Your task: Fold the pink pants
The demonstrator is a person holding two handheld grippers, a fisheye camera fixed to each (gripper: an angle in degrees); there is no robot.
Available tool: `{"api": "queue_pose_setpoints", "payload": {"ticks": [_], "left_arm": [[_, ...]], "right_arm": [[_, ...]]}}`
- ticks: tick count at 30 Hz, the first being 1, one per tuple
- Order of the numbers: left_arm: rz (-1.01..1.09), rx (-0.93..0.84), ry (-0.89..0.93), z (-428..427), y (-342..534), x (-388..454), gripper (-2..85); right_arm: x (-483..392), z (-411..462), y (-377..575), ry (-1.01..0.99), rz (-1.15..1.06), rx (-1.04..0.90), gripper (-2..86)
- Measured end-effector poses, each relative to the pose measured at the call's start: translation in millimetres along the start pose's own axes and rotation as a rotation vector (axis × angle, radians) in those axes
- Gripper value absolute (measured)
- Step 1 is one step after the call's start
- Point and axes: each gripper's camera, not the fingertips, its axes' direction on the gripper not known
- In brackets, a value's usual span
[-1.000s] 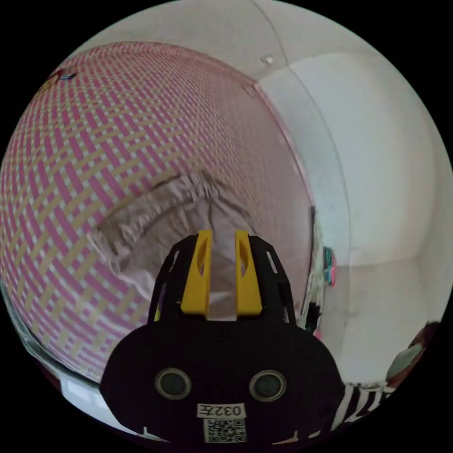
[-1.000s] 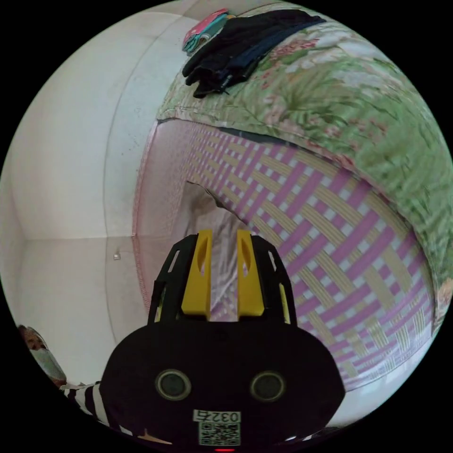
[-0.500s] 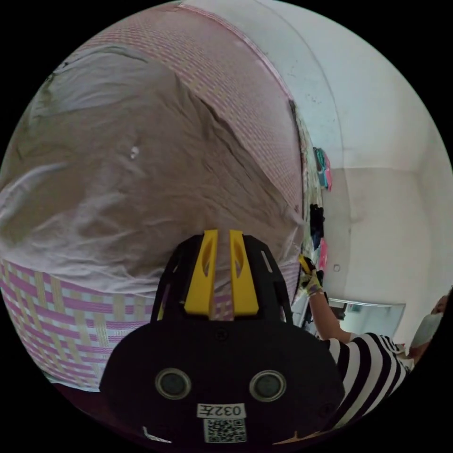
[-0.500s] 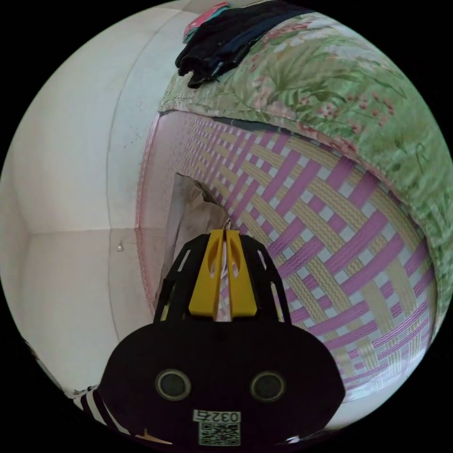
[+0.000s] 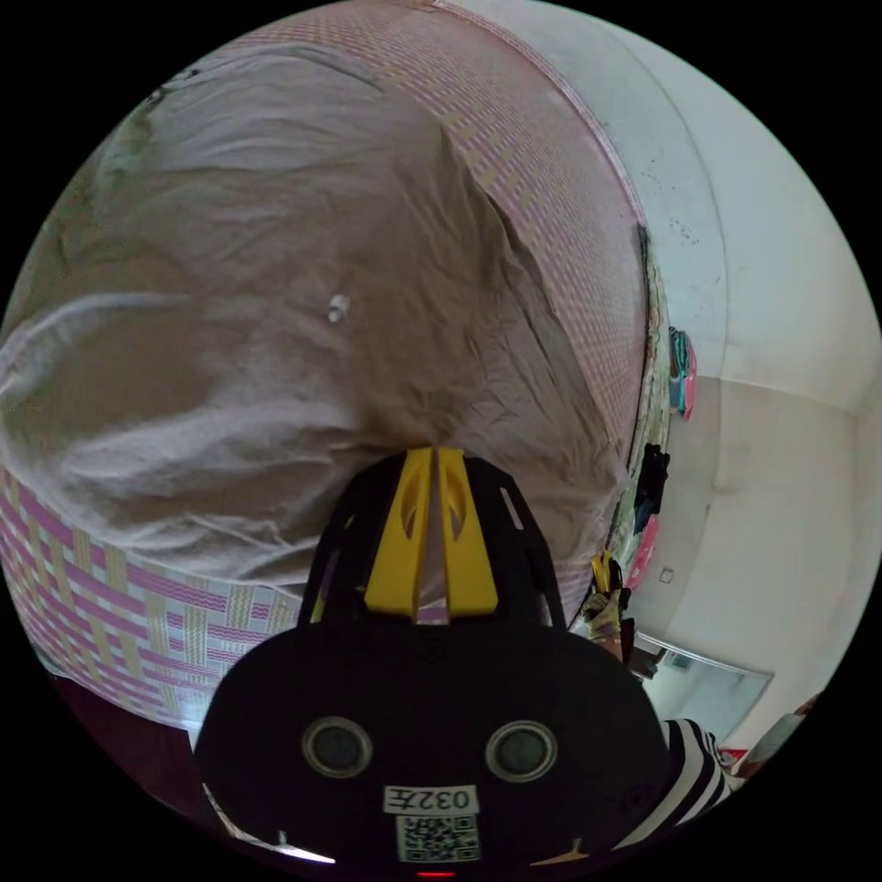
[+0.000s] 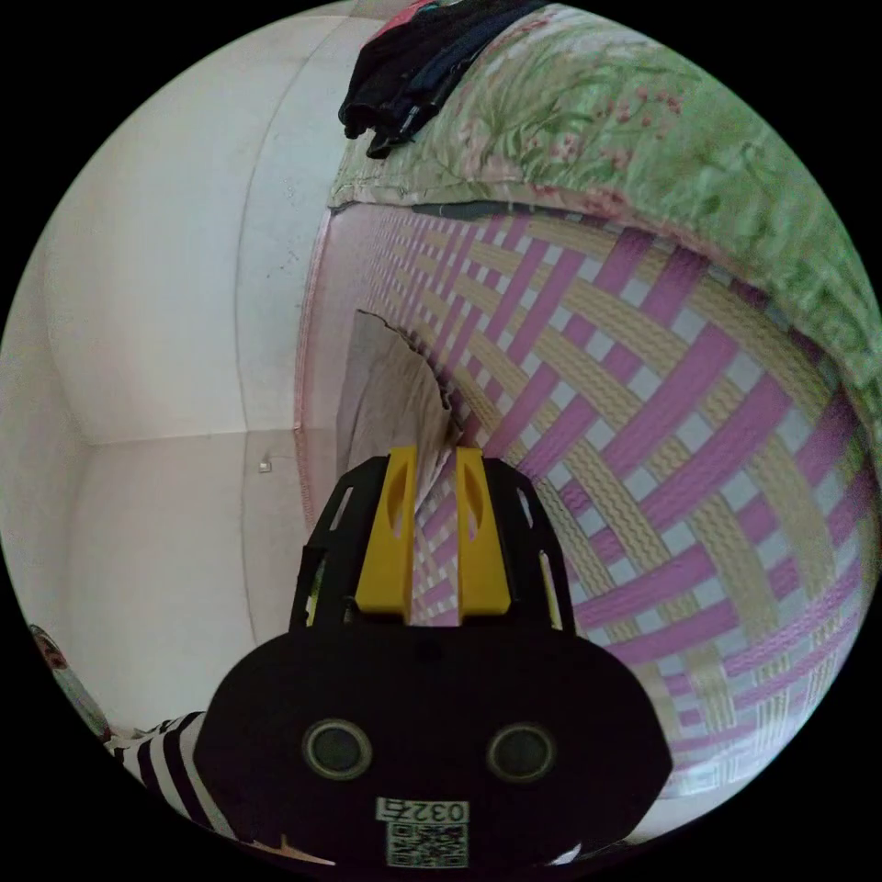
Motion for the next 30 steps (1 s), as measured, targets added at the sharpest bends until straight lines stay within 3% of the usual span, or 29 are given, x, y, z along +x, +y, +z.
{"api": "queue_pose_setpoints", "payload": {"ticks": [7, 10, 14, 17, 19, 21, 23, 27, 30], "left_arm": [[-0.007, -0.039, 0.005, -0.2, -12.6, -12.2, -0.9], [-0.003, -0.065, 0.008, 2.4, -8.1, -11.9, -0.9], [0.029, -0.142, 0.050, 24.7, 15.3, 0.4, -0.9], [0.085, -0.210, 0.078, 47.7, 36.5, 14.1, -1.0], [0.154, -0.186, 0.092, 39.7, 46.0, 22.3, -1.0], [0.231, -0.121, 0.104, 17.5, 51.7, 26.6, -1.1], [0.282, -0.024, 0.061, -14.1, 56.7, 25.1, -1.1], [0.232, 0.172, -0.016, -87.4, 61.4, -10.5, -1.3], [0.198, 0.160, -0.029, -113.6, 56.0, -32.7, -1.5]], "right_arm": [[-0.7, 49.4, -33.1, -0.052, -0.109, -0.023, 0.1], [-22.9, 32.0, -36.7, -0.017, -0.223, -0.013, -0.5], [8.4, -9.4, -41.1, 0.029, -0.192, 0.128, -0.1], [76.3, -11.9, -61.0, 0.193, -0.069, 0.103, 3.0], [96.9, -14.7, -56.2, 0.416, -0.022, 0.161, 5.9], [89.9, -12.9, -41.0, 0.525, -0.066, 0.270, 5.8], [80.8, 6.2, -30.7, 0.506, -0.173, 0.317, 5.5], [47.8, 136.6, -47.9, 0.326, -0.559, -0.033, 5.9], [17.2, 236.8, -59.1, 0.298, -0.805, -0.253, 6.8]]}}
